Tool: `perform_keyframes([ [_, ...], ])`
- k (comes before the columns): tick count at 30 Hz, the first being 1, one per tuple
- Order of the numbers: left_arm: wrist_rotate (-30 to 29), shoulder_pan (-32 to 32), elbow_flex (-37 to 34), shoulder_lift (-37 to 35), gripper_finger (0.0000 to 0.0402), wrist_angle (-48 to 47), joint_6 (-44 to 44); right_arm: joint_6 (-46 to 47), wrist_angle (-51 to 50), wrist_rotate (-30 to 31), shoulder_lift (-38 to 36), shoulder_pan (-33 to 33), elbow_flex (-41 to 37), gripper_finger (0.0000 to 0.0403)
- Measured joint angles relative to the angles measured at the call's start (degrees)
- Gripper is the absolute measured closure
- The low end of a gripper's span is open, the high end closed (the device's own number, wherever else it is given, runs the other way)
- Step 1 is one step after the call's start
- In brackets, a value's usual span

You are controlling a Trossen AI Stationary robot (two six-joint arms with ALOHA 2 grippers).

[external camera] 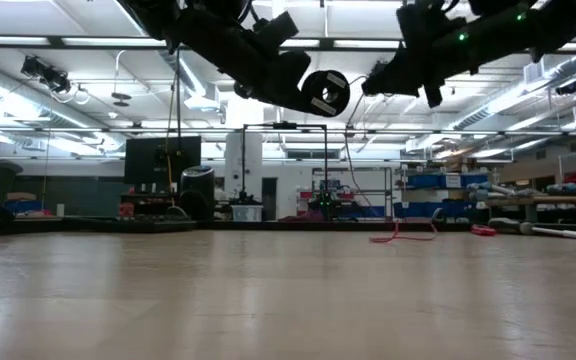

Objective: Coil cords
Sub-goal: Coil the red wire onto the black spool

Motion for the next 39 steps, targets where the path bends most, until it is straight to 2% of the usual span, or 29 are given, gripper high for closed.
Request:
perform_keyframes([
  [6,-0.44,0.0,0.01,0.45,0.0401,0.45,1.49,-2.13,0.13,0.02,1.91,3.27,4.82,0.0403],
  [10,-0.51,0.0,0.01,0.5,0.0401,1.6,0.73,-5.78,-0.36,0.0,6.63,4.22,10.1,0.0403],
  [17,-0.63,-0.12,0.01,0.5,0.0401,2.88,-6.42,-10.3,-3.3,-0.07,15.65,4.57,17.75,0.0403],
  [19,-0.62,-0.13,0.01,0.5,0.0401,2.86,-9.62,-11.98,-3.65,2.1,17.4,4.98,19.18,0.0403],
  [24,1.22,-0.06,0.01,0.5,0.0401,3.85,-15.27,-14.0,-6.46,4.99,19.11,5.3,20.02,0.0403],
  [33,9.66,1.27,-0.06,0.52,0.0401,5.3,-22.79,-15.01,-13.29,10.02,19.53,7.39,20.15,0.0401],
  [36,10.44,1.45,-0.06,0.52,0.0401,6.08,-23.11,-13.88,-16.66,11.2,19.16,8.6,20.16,0.0384],
  [39,10.98,1.49,-0.02,0.31,0.0401,7.86,-23.1,-8.85,-21.4,11.44,19.32,9.42,19.91,0.0355],
])
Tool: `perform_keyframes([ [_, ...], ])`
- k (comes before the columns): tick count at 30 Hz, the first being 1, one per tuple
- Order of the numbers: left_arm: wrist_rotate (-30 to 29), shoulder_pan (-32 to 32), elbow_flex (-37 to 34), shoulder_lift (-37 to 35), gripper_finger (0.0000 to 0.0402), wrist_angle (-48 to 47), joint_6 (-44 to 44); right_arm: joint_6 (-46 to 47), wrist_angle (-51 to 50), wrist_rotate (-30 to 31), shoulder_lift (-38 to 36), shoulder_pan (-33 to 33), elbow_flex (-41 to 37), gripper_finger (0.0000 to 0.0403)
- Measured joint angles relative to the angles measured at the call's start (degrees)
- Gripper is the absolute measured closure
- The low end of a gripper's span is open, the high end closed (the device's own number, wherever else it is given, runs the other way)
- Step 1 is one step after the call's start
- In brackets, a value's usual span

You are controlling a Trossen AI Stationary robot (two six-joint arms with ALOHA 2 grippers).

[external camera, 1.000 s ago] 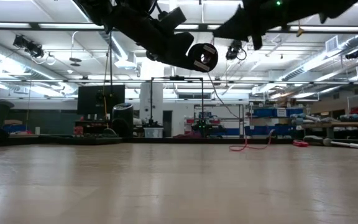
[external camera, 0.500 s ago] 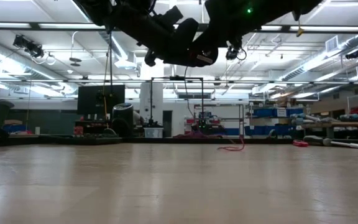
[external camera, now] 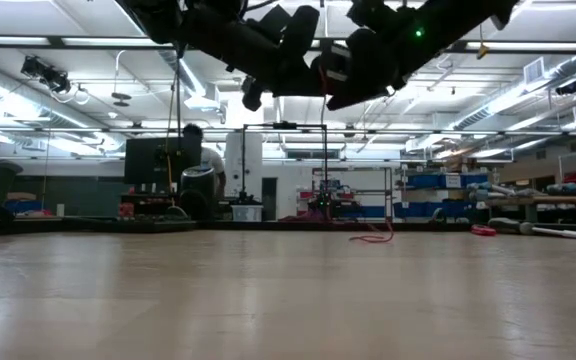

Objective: Coil cords
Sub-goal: Coil the red wire onto the black spool

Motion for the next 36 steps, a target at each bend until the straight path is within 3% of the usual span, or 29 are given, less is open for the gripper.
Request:
perform_keyframes([
  [6,3.01,-0.02,0.01,0.0,0.0401,1.33,0.23,4.63,-0.91,1.59,-0.31,2.04,-2.21,0.0314],
  [17,5.18,-0.04,0.02,0.04,0.0401,3.4,0.22,1.19,22.14,2.0,-0.31,0.59,-14.52,0.0308],
  [28,7.5,-0.07,0.02,0.09,0.0401,6.67,-0.02,-0.15,27.25,-4.65,-0.31,-3.06,-15.43,0.0307],
  [36,9.68,-0.07,0.02,0.09,0.0401,8.86,-1.16,-3.67,29.15,-5.05,-0.31,-3.67,-15.43,0.0307],
])
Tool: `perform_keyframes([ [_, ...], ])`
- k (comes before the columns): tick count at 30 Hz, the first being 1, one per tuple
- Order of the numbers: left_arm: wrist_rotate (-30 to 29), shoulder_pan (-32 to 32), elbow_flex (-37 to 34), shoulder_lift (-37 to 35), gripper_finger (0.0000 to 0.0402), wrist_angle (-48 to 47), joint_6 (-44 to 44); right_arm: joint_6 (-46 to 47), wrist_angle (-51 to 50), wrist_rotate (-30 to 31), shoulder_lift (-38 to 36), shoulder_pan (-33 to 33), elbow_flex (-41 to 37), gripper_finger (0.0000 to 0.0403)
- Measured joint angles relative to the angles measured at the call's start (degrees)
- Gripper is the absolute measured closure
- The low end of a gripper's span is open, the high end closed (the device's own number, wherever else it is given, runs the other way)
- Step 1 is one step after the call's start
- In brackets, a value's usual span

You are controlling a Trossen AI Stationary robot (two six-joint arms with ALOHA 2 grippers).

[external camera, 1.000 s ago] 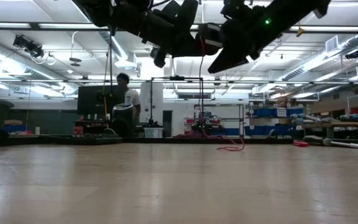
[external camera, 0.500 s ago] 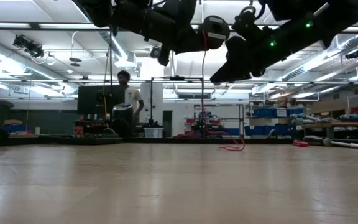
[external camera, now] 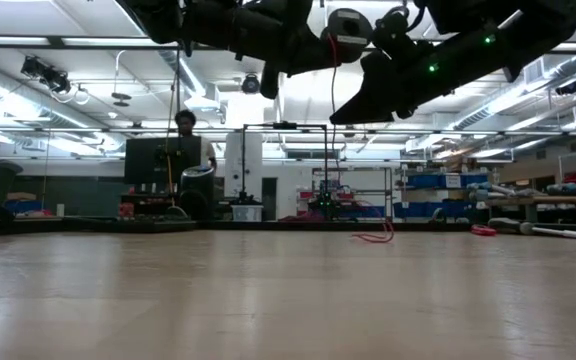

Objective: Coil cords
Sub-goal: Coil the red wire onto the black spool

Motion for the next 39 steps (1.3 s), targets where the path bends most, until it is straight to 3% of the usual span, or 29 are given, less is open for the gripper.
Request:
perform_keyframes([
  [7,1.08,0.0,0.0,0.0,0.0401,0.48,-0.37,-2.53,1.71,-0.04,0.0,-0.5,0.0,0.0319],
  [13,1.08,0.0,0.0,0.0,0.0401,0.6,-0.37,-2.67,1.6,-0.29,0.0,-0.5,0.0,0.0393],
  [23,1.95,0.03,-0.01,0.0,0.0401,-2.94,0.26,-0.51,-8.4,7.75,-0.75,-0.6,0.0,0.0401],
  [32,-1.98,1.12,0.0,0.0,0.0401,-13.28,9.92,0.65,-22.96,13.89,-10.99,-0.6,0.0,0.0402],
  [39,-6.16,1.22,0.0,0.0,0.0401,-16.96,15.2,0.31,-23.42,12.98,-18.75,-0.6,0.69,0.0402],
])
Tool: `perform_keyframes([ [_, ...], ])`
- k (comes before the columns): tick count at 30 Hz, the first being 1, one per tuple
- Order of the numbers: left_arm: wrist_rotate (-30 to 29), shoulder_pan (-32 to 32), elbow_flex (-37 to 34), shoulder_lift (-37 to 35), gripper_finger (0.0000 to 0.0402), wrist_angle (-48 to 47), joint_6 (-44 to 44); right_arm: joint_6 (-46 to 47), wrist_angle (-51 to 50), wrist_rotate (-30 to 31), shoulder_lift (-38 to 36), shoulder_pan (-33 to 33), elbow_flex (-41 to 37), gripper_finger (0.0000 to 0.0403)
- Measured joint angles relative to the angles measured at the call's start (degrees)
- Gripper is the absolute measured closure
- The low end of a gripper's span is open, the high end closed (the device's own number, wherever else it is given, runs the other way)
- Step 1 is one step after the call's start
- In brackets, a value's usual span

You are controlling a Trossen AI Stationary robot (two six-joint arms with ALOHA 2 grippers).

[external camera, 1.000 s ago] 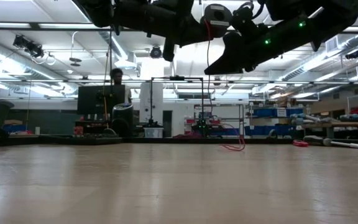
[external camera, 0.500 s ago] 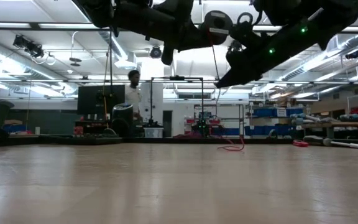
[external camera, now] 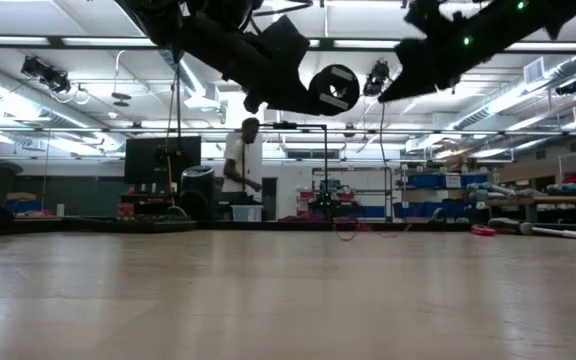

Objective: Coil cords
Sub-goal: Coil the red wire onto the black spool

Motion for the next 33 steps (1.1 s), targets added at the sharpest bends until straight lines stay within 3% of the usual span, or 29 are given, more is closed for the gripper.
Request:
perform_keyframes([
  [6,-1.58,0.0,0.0,0.0,0.0401,-0.14,0.71,0.81,-1.09,-7.41,0.5,0.01,5.76,0.0403],
  [15,-5.74,-0.11,0.0,0.0,0.0401,-0.21,2.93,4.85,-3.02,-13.95,6.3,0.2,14.06,0.0402],
  [24,-6.1,-0.13,0.0,0.0,0.0401,0.38,1.01,4.56,-2.5,-14.95,12.03,0.24,16.75,0.0398],
  [33,-3.52,-0.73,0.0,0.0,0.0401,5.16,-1.62,3.09,-1.15,-16.49,16.0,0.24,16.77,0.036],
])
